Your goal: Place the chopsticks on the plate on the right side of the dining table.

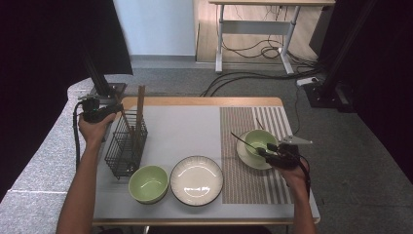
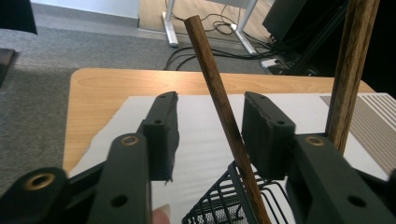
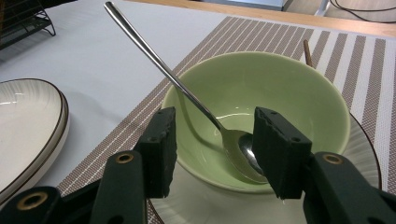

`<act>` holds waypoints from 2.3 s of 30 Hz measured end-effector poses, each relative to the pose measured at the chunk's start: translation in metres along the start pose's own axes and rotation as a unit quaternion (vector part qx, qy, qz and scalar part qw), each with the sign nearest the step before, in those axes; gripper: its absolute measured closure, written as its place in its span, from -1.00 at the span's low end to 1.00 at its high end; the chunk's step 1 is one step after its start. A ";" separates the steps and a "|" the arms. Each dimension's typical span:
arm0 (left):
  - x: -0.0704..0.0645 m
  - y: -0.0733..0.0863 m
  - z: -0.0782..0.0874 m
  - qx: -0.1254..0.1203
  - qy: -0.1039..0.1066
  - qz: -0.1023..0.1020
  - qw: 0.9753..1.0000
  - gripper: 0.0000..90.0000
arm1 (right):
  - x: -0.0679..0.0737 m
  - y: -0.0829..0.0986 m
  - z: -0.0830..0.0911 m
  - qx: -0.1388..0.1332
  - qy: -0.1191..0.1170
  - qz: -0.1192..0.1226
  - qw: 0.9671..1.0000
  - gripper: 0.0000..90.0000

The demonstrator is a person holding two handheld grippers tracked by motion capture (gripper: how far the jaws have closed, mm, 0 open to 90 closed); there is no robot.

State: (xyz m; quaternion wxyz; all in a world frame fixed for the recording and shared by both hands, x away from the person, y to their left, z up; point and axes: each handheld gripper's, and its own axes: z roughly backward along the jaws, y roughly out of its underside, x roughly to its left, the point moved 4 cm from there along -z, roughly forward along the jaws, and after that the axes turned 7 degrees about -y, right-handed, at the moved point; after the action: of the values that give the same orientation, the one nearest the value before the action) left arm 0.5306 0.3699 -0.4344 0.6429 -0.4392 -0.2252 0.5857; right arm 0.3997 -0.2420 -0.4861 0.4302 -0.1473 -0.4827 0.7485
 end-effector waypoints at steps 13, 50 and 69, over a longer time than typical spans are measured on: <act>-0.002 0.000 -0.002 0.010 0.033 0.023 0.999 0.70 | -0.001 0.000 0.002 -0.003 0.003 -0.002 1.000 0.11; -0.008 -0.022 0.029 -0.053 0.072 0.056 0.994 0.87 | -0.004 -0.001 0.005 -0.009 0.010 -0.004 1.000 0.11; -0.027 -0.038 0.067 -0.094 0.068 0.015 0.993 0.88 | -0.003 -0.001 0.006 -0.010 0.009 -0.003 1.000 0.11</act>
State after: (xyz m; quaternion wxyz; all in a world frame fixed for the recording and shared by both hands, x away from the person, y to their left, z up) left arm 0.4923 0.3675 -0.3622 0.6034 -0.5404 -0.2282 0.5403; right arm 0.3982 -0.2478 -0.4831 0.4353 -0.1570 -0.4861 0.7413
